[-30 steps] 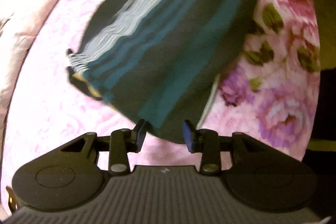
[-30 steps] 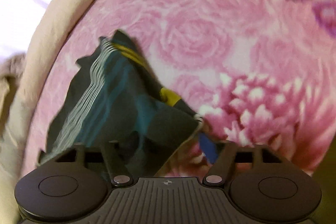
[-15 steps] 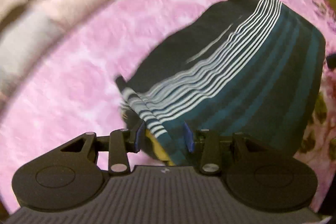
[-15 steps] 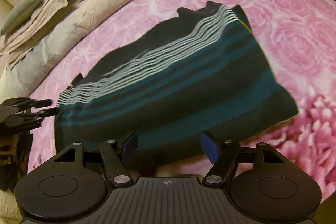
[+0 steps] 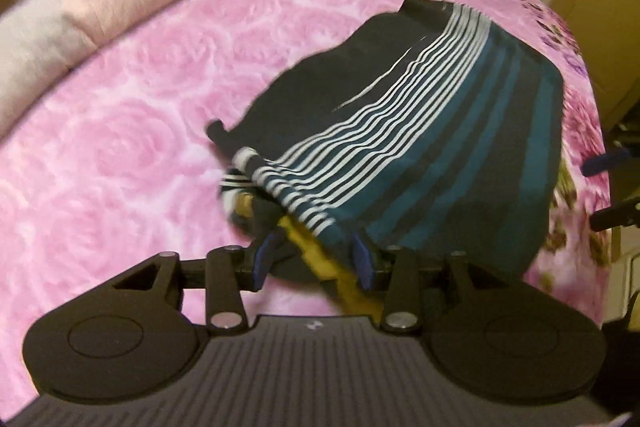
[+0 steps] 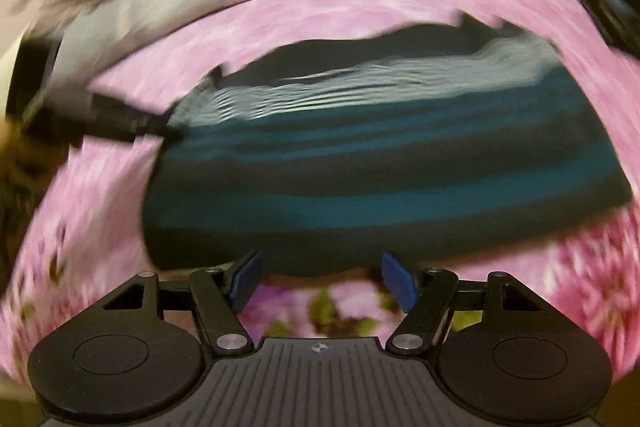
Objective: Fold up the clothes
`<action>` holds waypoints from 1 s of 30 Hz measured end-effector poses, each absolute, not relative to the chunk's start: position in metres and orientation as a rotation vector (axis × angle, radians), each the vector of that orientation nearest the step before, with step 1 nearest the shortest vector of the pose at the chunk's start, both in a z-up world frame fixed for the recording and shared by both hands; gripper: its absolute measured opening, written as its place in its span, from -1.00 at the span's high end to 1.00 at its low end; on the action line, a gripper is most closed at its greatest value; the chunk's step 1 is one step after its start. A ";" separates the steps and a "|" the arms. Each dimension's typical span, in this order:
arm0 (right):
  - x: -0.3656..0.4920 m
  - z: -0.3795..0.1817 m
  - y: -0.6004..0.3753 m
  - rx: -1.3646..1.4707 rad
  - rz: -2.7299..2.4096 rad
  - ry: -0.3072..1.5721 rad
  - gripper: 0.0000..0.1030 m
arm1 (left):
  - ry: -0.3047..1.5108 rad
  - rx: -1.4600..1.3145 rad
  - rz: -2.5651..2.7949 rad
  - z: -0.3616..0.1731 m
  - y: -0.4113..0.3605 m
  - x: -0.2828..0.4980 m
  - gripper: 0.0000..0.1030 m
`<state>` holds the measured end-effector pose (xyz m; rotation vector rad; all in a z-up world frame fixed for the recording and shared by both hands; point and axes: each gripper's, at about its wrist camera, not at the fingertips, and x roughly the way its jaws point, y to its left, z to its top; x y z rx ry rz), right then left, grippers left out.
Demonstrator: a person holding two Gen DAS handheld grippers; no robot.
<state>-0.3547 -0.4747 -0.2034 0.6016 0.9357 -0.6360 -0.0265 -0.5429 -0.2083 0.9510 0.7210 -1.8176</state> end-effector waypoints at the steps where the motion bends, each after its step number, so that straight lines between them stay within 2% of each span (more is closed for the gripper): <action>1: -0.344 -0.204 -0.469 0.559 -0.599 0.951 -0.35 | 0.676 0.972 -1.831 -0.205 -0.537 -0.024 0.23; 5: -0.302 -0.217 -0.443 0.339 -0.471 1.025 -0.36 | 0.371 1.159 -1.887 -0.204 -0.511 -0.033 0.10; 6: -0.292 -0.221 -0.435 0.263 -0.440 1.049 -0.41 | 0.279 1.212 -1.897 -0.206 -0.504 -0.038 -0.03; 7: -0.283 -0.225 -0.428 0.187 -0.409 1.073 -0.73 | 0.182 1.261 -1.904 -0.211 -0.498 -0.042 -0.19; 8: -0.276 -0.231 -0.419 0.098 -0.387 1.098 -0.94 | 0.090 1.302 -1.910 -0.215 -0.492 -0.047 -0.25; 12: -0.260 -0.258 -0.392 -0.195 -0.314 1.176 -0.94 | -0.110 1.359 -1.943 -0.234 -0.482 -0.053 -0.30; 16: -0.253 -0.283 -0.389 -0.318 -0.293 1.182 -0.94 | -0.346 1.399 -1.962 -0.252 -0.476 -0.058 -0.57; 18: -0.248 -0.292 -0.391 -0.338 -0.296 1.163 -0.93 | -0.508 1.448 -1.962 -0.266 -0.472 -0.060 -0.61; 20: -0.246 -0.294 -0.402 -0.289 -0.315 1.145 -0.42 | -0.648 1.492 -1.971 -0.278 -0.471 -0.061 -0.61; 21: -0.245 -0.291 -0.406 -0.253 -0.326 1.135 -0.37 | -0.709 1.509 -1.976 -0.283 -0.472 -0.061 -0.61; 23: -0.248 -0.283 -0.414 -0.187 -0.347 1.113 0.24 | -0.809 1.516 -1.973 -0.292 -0.477 -0.062 -0.61; 25: -0.254 -0.273 -0.419 -0.145 -0.352 1.090 0.47 | -0.888 1.498 -1.955 -0.298 -0.484 -0.064 -0.61; 26: -0.257 -0.268 -0.420 -0.126 -0.352 1.079 0.52 | -0.930 1.487 -1.947 -0.300 -0.489 -0.066 -0.65; 29: -0.265 -0.259 -0.424 -0.096 -0.345 1.063 0.57 | -1.020 1.513 -1.977 -0.305 -0.496 -0.070 -0.67; 30: -0.265 -0.257 -0.425 -0.088 -0.344 1.059 0.57 | -1.025 1.535 -1.992 -0.305 -0.499 -0.071 -0.55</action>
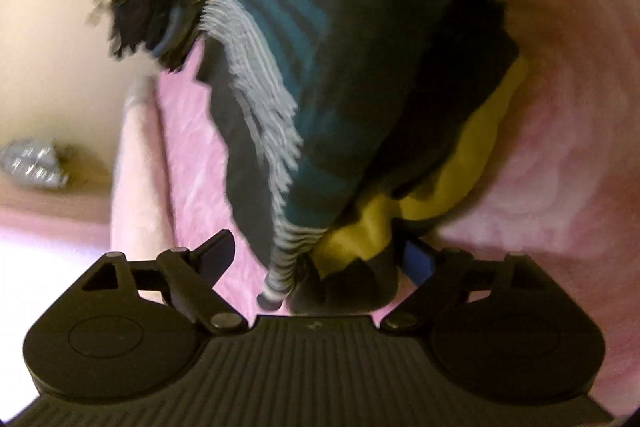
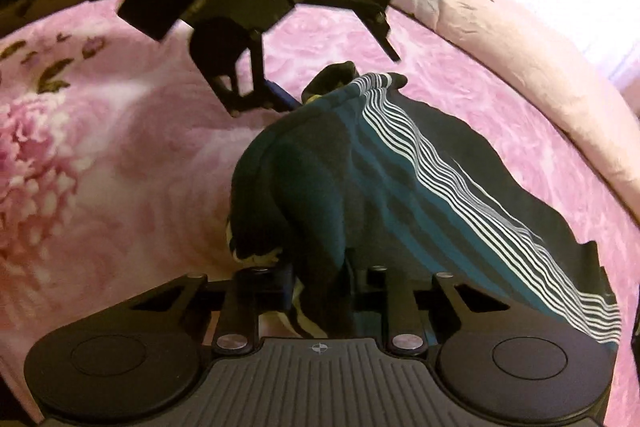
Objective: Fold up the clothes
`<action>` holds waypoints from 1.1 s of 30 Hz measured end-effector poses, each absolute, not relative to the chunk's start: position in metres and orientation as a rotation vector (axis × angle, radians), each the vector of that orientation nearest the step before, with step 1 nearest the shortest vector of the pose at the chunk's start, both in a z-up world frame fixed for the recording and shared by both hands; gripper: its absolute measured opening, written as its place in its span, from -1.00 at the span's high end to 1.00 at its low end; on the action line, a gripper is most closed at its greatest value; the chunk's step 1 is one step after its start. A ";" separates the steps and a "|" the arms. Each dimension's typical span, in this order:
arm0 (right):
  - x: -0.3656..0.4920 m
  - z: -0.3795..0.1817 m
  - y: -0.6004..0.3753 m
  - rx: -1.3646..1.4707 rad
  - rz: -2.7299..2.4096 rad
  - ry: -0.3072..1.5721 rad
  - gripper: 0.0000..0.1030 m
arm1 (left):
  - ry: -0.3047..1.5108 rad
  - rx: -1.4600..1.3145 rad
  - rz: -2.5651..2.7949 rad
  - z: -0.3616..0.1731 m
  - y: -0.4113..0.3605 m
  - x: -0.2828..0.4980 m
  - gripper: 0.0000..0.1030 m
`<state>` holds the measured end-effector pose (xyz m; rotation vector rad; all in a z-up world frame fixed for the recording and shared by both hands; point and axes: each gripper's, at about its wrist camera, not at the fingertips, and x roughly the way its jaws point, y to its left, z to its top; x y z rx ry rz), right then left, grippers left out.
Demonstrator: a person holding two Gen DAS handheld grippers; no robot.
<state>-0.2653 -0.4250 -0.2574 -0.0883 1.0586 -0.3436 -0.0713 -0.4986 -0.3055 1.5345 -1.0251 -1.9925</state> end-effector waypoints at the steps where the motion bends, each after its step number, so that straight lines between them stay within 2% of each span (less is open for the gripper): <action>1: -0.265 -0.256 -0.426 -0.080 -0.342 1.054 0.57 | -1.000 1.562 -2.015 -0.303 -0.501 -0.073 -0.17; 3: -0.267 -0.253 -0.429 -0.063 -0.339 1.042 0.57 | -0.892 1.635 -2.058 -0.294 -0.508 -0.076 0.32; 4: -0.268 -0.251 -0.430 -0.050 -0.338 1.034 0.57 | -0.853 1.638 -2.062 -0.288 -0.510 -0.078 0.44; 7: -0.273 -0.243 -0.436 -0.004 -0.341 1.005 0.59 | -0.756 1.620 -2.068 -0.260 -0.520 -0.085 0.56; 11: -0.288 -0.220 -0.451 0.133 -0.378 0.926 0.62 | -0.691 1.573 -2.092 -0.203 -0.549 -0.108 0.58; 19: -0.381 -0.152 -0.539 0.722 -0.628 0.560 0.62 | -0.645 1.531 -2.183 -0.109 -0.640 -0.216 0.61; 23: -0.444 -0.151 -0.581 0.908 -0.748 0.426 0.62 | -0.654 1.504 -2.231 -0.104 -0.690 -0.292 0.68; 26: -0.489 -0.166 -0.607 1.016 -0.837 0.358 0.62 | -0.521 1.448 -2.291 -0.119 -0.727 -0.343 0.64; 28: -0.519 -0.184 -0.622 1.089 -0.899 0.324 0.62 | -0.424 1.417 -2.318 -0.131 -0.750 -0.372 0.50; 30: -0.549 -0.204 -0.635 1.183 -0.961 0.325 0.61 | -0.353 1.417 -2.291 -0.141 -0.764 -0.385 0.49; 33: -0.575 -0.217 -0.644 1.251 -0.982 0.316 0.61 | -0.243 1.448 -2.236 -0.150 -0.770 -0.374 0.33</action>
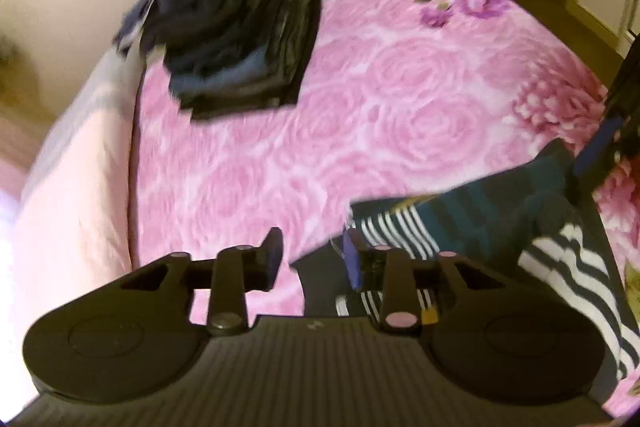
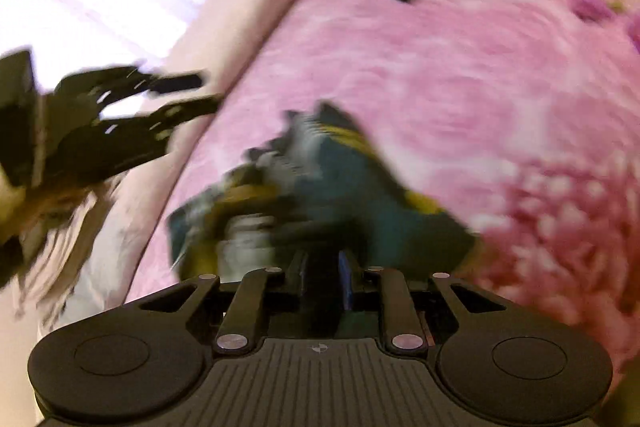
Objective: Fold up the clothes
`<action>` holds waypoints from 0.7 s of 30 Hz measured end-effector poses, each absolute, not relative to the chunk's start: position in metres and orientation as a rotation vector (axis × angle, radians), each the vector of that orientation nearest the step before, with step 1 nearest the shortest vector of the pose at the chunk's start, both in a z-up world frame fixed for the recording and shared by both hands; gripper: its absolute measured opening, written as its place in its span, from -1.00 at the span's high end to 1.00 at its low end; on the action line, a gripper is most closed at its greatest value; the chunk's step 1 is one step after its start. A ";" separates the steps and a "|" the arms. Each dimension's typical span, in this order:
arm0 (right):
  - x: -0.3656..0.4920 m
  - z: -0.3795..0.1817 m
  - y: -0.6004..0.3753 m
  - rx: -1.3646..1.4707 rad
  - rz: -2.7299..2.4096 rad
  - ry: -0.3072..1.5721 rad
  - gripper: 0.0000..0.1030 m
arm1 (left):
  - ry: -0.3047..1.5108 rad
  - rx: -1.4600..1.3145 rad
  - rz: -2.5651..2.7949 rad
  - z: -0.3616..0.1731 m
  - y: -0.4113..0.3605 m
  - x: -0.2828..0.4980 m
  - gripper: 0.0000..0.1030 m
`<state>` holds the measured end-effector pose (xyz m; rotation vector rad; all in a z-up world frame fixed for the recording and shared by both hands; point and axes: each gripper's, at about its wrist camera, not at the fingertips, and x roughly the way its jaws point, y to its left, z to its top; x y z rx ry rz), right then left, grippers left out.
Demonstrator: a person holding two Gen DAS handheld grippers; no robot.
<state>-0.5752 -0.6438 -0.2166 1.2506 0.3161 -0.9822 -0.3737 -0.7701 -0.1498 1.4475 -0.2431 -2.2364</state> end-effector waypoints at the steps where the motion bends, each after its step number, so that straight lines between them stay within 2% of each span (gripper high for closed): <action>1: -0.578 -0.217 -0.645 1.253 -0.973 0.321 0.57 | -0.199 1.465 -2.212 -0.153 -0.770 -0.366 0.32; 2: -0.581 -0.218 -0.646 1.255 -0.964 0.326 0.00 | -0.156 1.482 -2.188 -0.157 -0.770 -0.357 0.32; 4: -0.577 -0.214 -0.642 1.234 -0.928 0.310 -0.99 | -0.073 1.511 -2.132 -0.165 -0.765 -0.334 0.31; 11: -0.521 -0.216 -0.638 1.170 -0.783 0.334 -0.99 | 0.234 1.500 -1.971 -0.191 -0.738 -0.259 0.21; 14: -0.496 -0.224 -0.648 1.160 -0.793 0.329 -0.98 | 0.294 1.464 -1.944 -0.197 -0.730 -0.244 0.20; 15: -0.488 -0.227 -0.651 1.161 -0.820 0.352 -0.98 | 0.315 1.447 -1.942 -0.197 -0.729 -0.240 0.20; 16: -0.482 -0.230 -0.654 1.169 -0.845 0.374 -0.54 | 0.335 1.433 -1.940 -0.197 -0.728 -0.237 0.20; 17: -0.478 -0.232 -0.657 1.184 -0.866 0.397 0.33 | 0.347 1.420 -1.939 -0.196 -0.728 -0.235 0.20; 18: -0.479 -0.230 -0.660 1.204 -0.877 0.395 0.34 | 0.351 1.407 -1.942 -0.193 -0.728 -0.233 0.20; 19: -0.481 -0.228 -0.663 1.224 -0.887 0.388 0.53 | 0.353 1.388 -1.949 -0.190 -0.728 -0.232 0.20; 21: -0.491 -0.205 -0.662 1.214 -0.883 0.329 0.65 | 0.341 1.326 -1.984 -0.178 -0.727 -0.235 0.20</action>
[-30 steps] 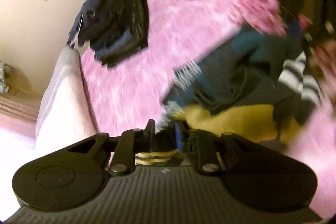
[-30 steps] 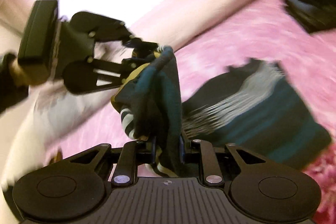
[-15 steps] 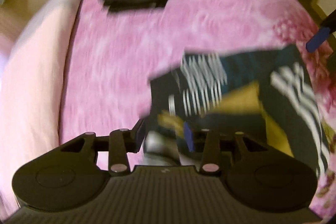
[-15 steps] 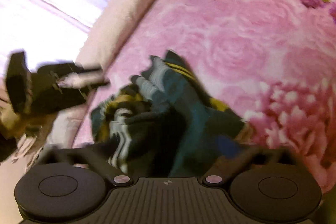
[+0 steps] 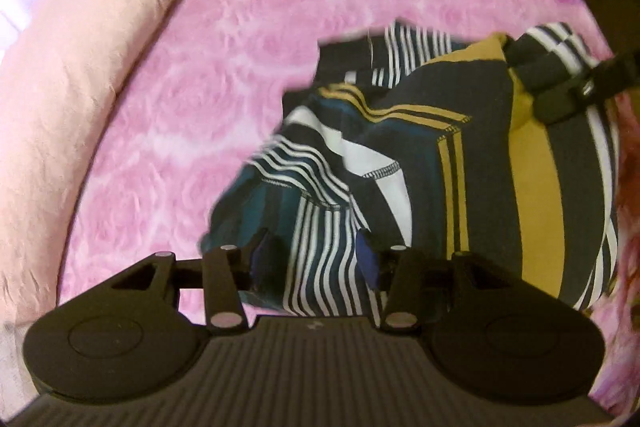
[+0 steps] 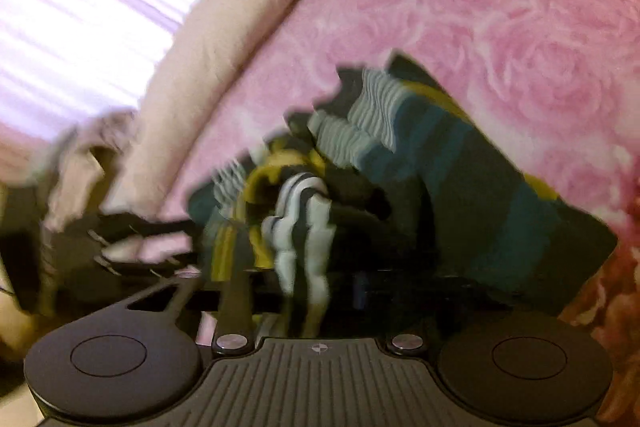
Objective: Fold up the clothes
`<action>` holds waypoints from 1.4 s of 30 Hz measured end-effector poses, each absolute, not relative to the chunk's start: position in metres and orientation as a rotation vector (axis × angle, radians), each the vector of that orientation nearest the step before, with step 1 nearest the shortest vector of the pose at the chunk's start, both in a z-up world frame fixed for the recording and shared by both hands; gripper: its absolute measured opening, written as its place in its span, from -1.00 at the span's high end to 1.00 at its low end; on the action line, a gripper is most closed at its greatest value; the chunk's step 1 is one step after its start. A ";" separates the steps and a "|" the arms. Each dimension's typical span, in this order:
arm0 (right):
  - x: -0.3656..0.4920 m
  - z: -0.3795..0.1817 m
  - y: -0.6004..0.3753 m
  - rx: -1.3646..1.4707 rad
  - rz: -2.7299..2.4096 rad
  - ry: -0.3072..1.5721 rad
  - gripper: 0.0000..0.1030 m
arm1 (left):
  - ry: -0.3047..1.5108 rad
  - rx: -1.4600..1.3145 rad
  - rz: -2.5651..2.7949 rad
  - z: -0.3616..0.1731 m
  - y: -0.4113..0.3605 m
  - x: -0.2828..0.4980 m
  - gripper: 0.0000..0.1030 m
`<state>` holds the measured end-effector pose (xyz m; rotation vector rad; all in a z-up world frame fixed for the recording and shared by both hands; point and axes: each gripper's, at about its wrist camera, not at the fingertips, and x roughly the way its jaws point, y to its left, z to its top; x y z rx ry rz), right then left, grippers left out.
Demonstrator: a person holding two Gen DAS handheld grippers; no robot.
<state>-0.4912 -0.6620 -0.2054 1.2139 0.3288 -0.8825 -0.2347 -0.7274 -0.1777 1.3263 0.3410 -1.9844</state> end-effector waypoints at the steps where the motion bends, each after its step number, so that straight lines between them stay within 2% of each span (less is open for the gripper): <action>1: -0.500 -0.194 -0.659 1.196 -0.899 0.305 0.68 | 0.337 1.295 -2.002 -0.172 -0.727 -0.236 0.20; 3: -0.519 -0.173 -0.652 1.159 -0.936 0.260 0.68 | 0.346 1.244 -2.032 -0.166 -0.731 -0.242 0.18; 5: -0.539 -0.175 -0.648 1.168 -1.003 0.236 0.68 | 0.376 1.227 -2.043 -0.171 -0.738 -0.250 0.18; 9: -0.567 -0.227 -0.653 1.365 -1.046 0.212 0.66 | 0.450 1.280 -2.019 -0.203 -0.755 -0.267 0.13; 10: -0.571 -0.239 -0.654 1.416 -1.042 0.202 0.44 | 0.452 1.303 -2.011 -0.210 -0.758 -0.270 0.12; 11: -0.576 -0.250 -0.655 1.467 -1.037 0.191 -0.13 | 0.452 1.323 -2.006 -0.216 -0.760 -0.271 0.12; 12: -0.577 -0.250 -0.654 1.460 -1.048 0.196 -0.37 | 0.452 1.339 -2.002 -0.221 -0.762 -0.273 0.09; 13: -0.578 -0.248 -0.652 1.443 -1.061 0.204 -0.47 | 0.456 1.344 -1.997 -0.224 -0.764 -0.272 0.02; 16: -0.579 -0.245 -0.642 1.426 -1.032 0.161 -0.47 | 0.502 1.342 -1.982 -0.229 -0.771 -0.266 -0.13; 21: -0.553 -0.243 -0.650 1.367 -0.972 0.163 -0.46 | 0.569 1.330 -1.970 -0.228 -0.775 -0.259 -0.15; 22: -0.545 -0.240 -0.656 1.346 -0.976 0.185 -0.10 | 0.571 1.329 -1.962 -0.227 -0.775 -0.259 -0.15; 23: -0.537 -0.236 -0.663 1.325 -0.980 0.207 0.44 | 0.574 1.324 -1.949 -0.225 -0.774 -0.258 -0.14; 27: -0.502 -0.183 -0.681 1.115 -0.841 0.253 0.50 | 0.583 1.273 -1.903 -0.214 -0.767 -0.252 0.02; 30: -0.488 -0.125 -0.672 0.870 -0.691 0.249 0.52 | 0.541 1.149 -1.920 -0.194 -0.759 -0.255 0.03; 32: -0.504 -0.123 -0.668 0.849 -0.722 0.227 0.53 | 0.532 1.136 -1.927 -0.191 -0.760 -0.265 0.03; 38: -0.586 -0.248 -0.671 1.369 -0.979 0.260 0.48 | 0.491 1.265 -1.951 -0.223 -0.761 -0.297 0.03; 39: -0.595 -0.260 -0.668 1.416 -0.968 0.215 0.41 | 0.484 1.276 -1.955 -0.226 -0.761 -0.301 0.03; 40: -0.599 -0.266 -0.669 1.442 -0.968 0.180 0.20 | 0.485 1.270 -1.958 -0.223 -0.762 -0.301 0.03; 42: -0.598 -0.262 -0.669 1.429 -0.984 0.174 0.16 | 0.477 1.255 -1.980 -0.217 -0.761 -0.302 0.03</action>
